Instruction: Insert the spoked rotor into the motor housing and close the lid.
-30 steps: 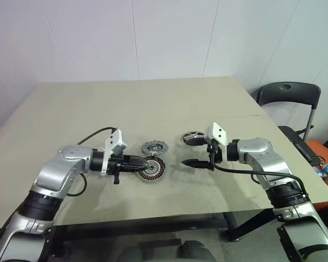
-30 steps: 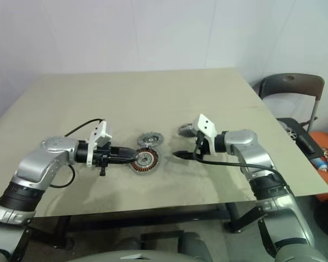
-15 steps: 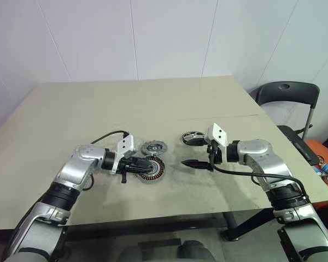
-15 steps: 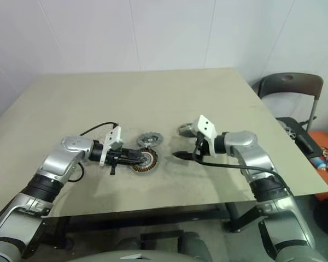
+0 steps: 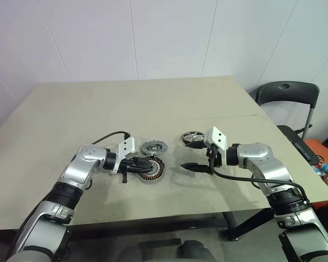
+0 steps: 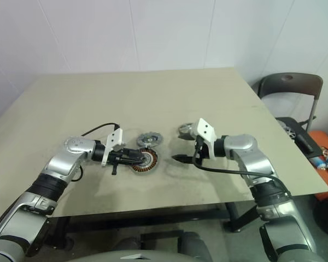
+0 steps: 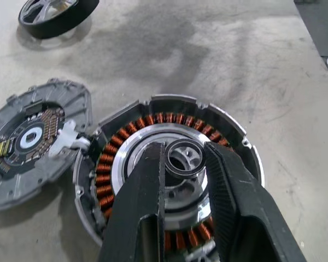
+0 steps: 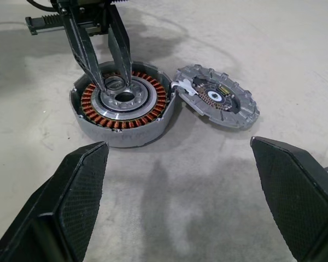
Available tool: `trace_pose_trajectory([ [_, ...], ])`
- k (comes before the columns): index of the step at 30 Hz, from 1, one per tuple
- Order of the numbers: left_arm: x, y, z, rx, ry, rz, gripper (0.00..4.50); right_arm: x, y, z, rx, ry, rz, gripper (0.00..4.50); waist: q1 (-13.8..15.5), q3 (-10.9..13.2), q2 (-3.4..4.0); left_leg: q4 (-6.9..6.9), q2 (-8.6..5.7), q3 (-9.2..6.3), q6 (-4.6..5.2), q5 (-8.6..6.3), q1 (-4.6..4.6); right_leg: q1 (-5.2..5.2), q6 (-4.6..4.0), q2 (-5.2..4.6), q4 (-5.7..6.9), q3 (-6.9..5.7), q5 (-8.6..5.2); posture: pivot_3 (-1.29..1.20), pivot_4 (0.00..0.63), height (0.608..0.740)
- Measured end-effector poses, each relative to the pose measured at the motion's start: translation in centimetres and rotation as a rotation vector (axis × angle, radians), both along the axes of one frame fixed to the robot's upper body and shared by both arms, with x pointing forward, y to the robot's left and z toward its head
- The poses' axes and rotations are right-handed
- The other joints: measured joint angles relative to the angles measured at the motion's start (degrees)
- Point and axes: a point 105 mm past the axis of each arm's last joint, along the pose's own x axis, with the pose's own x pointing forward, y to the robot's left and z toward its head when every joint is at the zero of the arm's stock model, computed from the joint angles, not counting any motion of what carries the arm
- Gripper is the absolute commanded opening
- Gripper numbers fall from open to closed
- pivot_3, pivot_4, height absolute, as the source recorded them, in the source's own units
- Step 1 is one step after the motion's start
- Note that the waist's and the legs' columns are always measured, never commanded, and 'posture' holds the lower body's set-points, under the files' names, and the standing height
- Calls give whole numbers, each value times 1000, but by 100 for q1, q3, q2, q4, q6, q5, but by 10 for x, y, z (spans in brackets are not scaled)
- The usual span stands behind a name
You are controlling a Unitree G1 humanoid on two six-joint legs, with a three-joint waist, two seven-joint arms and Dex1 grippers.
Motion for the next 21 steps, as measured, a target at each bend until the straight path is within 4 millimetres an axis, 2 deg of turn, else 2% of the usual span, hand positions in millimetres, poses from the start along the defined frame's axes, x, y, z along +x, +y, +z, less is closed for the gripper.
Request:
trace_pose_trajectory([
  [21, 2, -1, -4, 0, 6, 23, 743, 0, 0, 1, 0, -6, -4, 4365, 6, 0, 0, 1, 0, 0, 0, 0, 0, 0, 0, 0, 1, 0, 0, 0, 0, 740],
])
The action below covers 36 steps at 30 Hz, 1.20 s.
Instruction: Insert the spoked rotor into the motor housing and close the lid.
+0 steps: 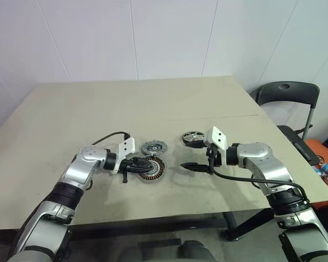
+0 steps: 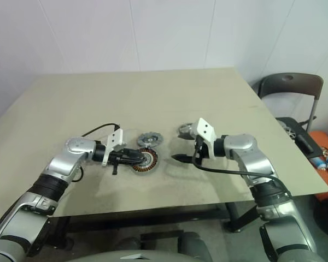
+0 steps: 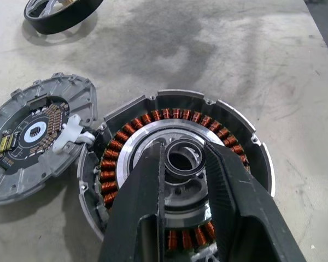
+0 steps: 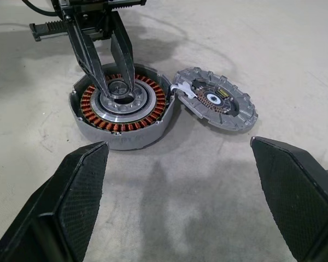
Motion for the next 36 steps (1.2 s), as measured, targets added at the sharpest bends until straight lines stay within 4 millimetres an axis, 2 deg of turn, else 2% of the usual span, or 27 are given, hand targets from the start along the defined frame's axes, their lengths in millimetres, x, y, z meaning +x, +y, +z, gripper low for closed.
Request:
trace_pose_trajectory([
  [12, 1, 2, -2, 11, 11, 9, 743, 0, 0, 1, 0, -3, -2, 4365, -2, 0, 0, 0, 0, 0, 0, 0, 0, 0, 0, 0, 0, 0, 0, 0, 0, 740],
  [13, 1, 3, -2, 12, 10, 10, 1477, 0, 0, 1, 0, -3, -2, 4365, -1, 0, 0, 0, 0, 0, 0, 0, 0, 0, 0, 0, 0, 0, 0, 0, 0, 740],
  [16, 3, 3, 0, 10, 7, 16, 2338, 0, 0, 1, 0, -3, -3, 4365, 1, 0, 0, 1, 0, 0, 0, 0, 0, 0, 0, 0, 1, 0, 0, 0, 0, 740],
  [21, 6, 2, 4, 7, -5, 23, 4014, 0, 0, 1, 0, -3, -3, 4365, -2, 0, 0, 1, 0, 0, 0, 0, 0, 0, 0, 0, 1, 0, 0, 0, 0, 740],
  [23, 7, 2, 5, 6, -3, 25, 4486, 0, 0, 1, 0, -3, -3, 4365, -4, 0, 0, 1, 0, 0, 0, 0, 0, 0, 0, 0, 1, 0, 0, 0, 0, 740],
  [26, 8, 3, 6, 3, -5, 32, 4486, 0, 0, 1, 0, -3, -3, 4365, -2, 0, 0, 2, 0, 0, 0, 0, 0, 0, 0, 0, 2, 0, 0, 0, 0, 740],
  [29, 12, 9, 16, -1, -33, 52, 4486, 0, 1, 1, 1, -4, -5, 4365, -8, 0, 0, 2, 0, 0, 0, 0, 0, 0, 0, 1, 2, 0, 0, 0, 0, 740],
  [32, 19, 26, 34, -3, -83, 108, 4486, 1, 8, 2, 15, -2, -9, 4365, -32, 0, 0, 2, 7, 0, 0, 0, 2, -1, 0, 6, 4, 1, 0, 0, 0, 740],
  [34, 23, 42, 47, 1, -118, 164, 4486, 2, 20, 2, 33, 10, -6, 4365, -45, 0, 0, 2, 12, 1, 0, 0, 3, -5, -1, 10, 11, 4, 0, 0, 0, 740],
  [36, 24, 58, 55, 0, -138, 220, 4500, 3, 35, 3, 38, 23, 9, 3968, -62, 0, 0, 2, 18, 0, 0, 0, 6, -7, -2, 11, 17, 7, 0, 0, 0, 740],
])
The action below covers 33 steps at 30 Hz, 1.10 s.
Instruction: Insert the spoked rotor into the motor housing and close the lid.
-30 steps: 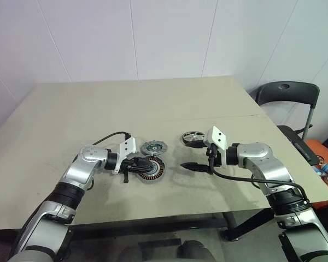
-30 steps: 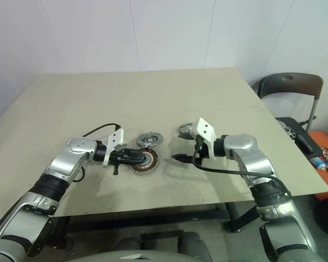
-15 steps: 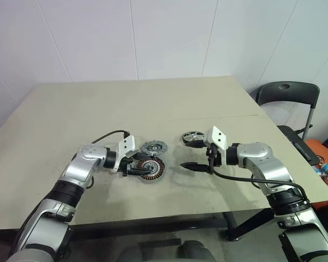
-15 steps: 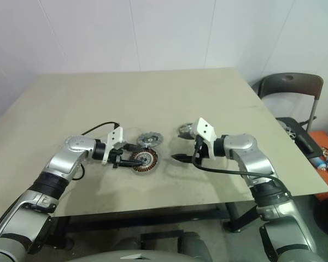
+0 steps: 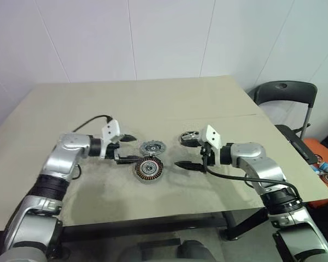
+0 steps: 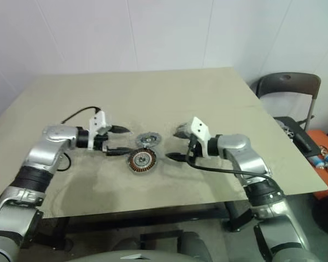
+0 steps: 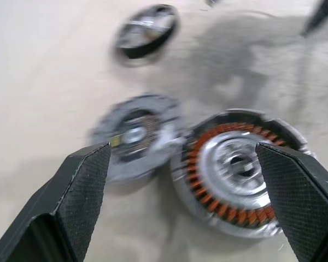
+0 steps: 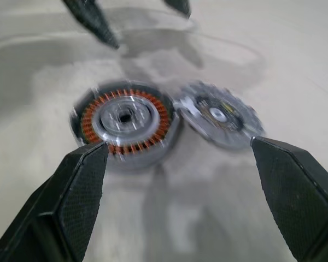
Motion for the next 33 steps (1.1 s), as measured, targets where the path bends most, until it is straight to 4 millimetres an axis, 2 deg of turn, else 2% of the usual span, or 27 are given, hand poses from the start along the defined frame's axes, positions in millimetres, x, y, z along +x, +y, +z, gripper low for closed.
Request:
trace_pose_trajectory([
  [2, -3, 14, 4, -11, -11, 50, 4500, 1, 14, 3, 7, 7, 17, 3464, 3, 0, 0, 0, 1, 0, 0, 0, 0, 0, 0, -2, 1, 0, 0, 0, 0, 740],
  [5, -12, 35, -1, -27, 22, 129, 4500, -3, 35, 7, 9, 11, 60, 2432, 8, 0, -1, 0, 3, 0, 0, 0, -4, -2, 0, -6, -1, 1, 0, 0, 0, 740],
  [9, -28, 52, -6, -39, 44, 200, 4500, -7, 54, 5, 7, 25, 99, 1067, 35, -1, -2, 1, -1, 0, 0, 0, -11, -8, 0, -15, -1, 1, 0, 0, 0, 740],
  [12, -40, 56, -9, -56, 54, 241, 4500, -9, 69, 2, -2, 38, 124, 19, 41, -2, -3, 2, 0, -3, -1, 0, -10, -9, 0, -20, 2, 1, 0, 0, 0, 740],
  [15, -48, 59, -9, -75, 58, 277, 4500, -8, 78, -8, -33, 60, 134, 19, 44, -3, -4, 2, 0, -5, -2, 0, -6, -6, 0, -21, 5, 0, 0, 0, 0, 740],
  [25, -52, 61, -8, -86, 57, 319, 4500, -4, 78, -35, -107, 97, 121, 19, 14, -2, -4, 2, -1, -2, -2, 0, -6, -7, 0, -19, 5, -1, 0, 0, 0, 740],
  [33, -52, 62, -7, -86, 51, 329, 4500, -3, 78, -41, -125, 92, 130, 19, -90, -3, -4, 2, -2, -2, -2, 0, -6, -6, 0, -20, 5, -1, 0, 0, 0, 740],
])
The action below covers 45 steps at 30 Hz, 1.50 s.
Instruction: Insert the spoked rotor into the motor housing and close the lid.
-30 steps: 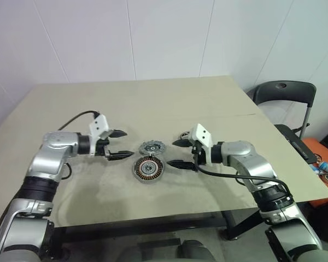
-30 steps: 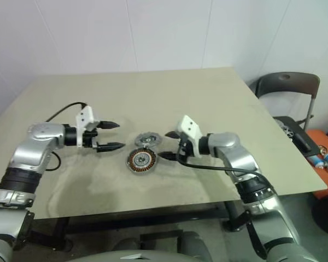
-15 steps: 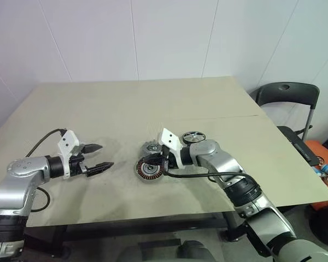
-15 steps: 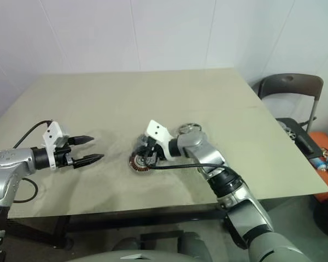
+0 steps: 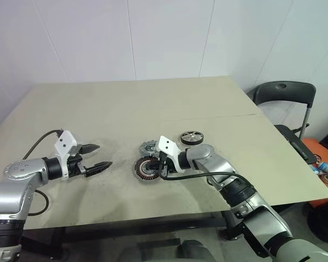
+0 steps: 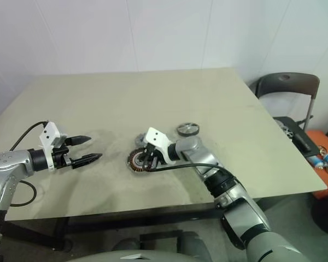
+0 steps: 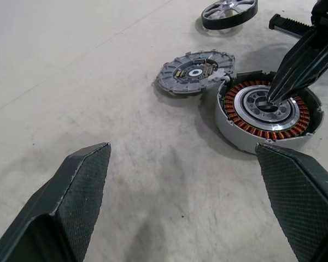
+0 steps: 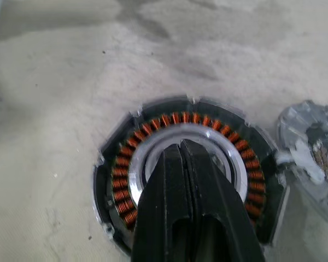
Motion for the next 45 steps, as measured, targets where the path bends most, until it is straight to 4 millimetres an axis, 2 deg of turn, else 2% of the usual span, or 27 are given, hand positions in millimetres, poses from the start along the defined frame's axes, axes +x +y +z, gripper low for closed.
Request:
trace_pose_trajectory([
  [12, 0, 0, 1, 1, -4, -1, 4500, 3, 6, -7, -13, -12, 11, 19, -9, 0, 0, 0, 0, 0, -1, 1, 14, 12, 0, -3, 5, 0, 0, 0, 0, 740],
  [22, 2, -1, 2, 1, -11, -3, 4500, 16, -7, -5, -31, -33, -59, 19, -26, 0, 1, -1, 1, 0, -2, 0, 8, 6, -1, -10, 2, 1, 0, 0, 0, 740],
  [33, 3, -1, 3, 3, -16, 1, 4500, 15, -2, -2, 9, 7, -63, 19, -22, 1, 1, -1, 1, 0, -2, 0, 5, 4, -1, -12, 1, 1, 0, 0, 0, 740],
  [39, 3, -1, 3, 3, -15, 1, 4500, 14, 3, 6, 62, 29, -60, 19, -22, 1, 1, -1, 1, -1, -2, 0, 5, 4, 0, -13, 1, 1, 0, 0, 0, 740],
  [45, 2, -1, 2, 3, -12, 2, 4500, 13, 2, -1, 12, 17, -57, 19, -23, 1, 1, -1, 0, -1, -2, 0, 3, 3, -1, -13, 0, 2, 0, 0, 0, 740],
])
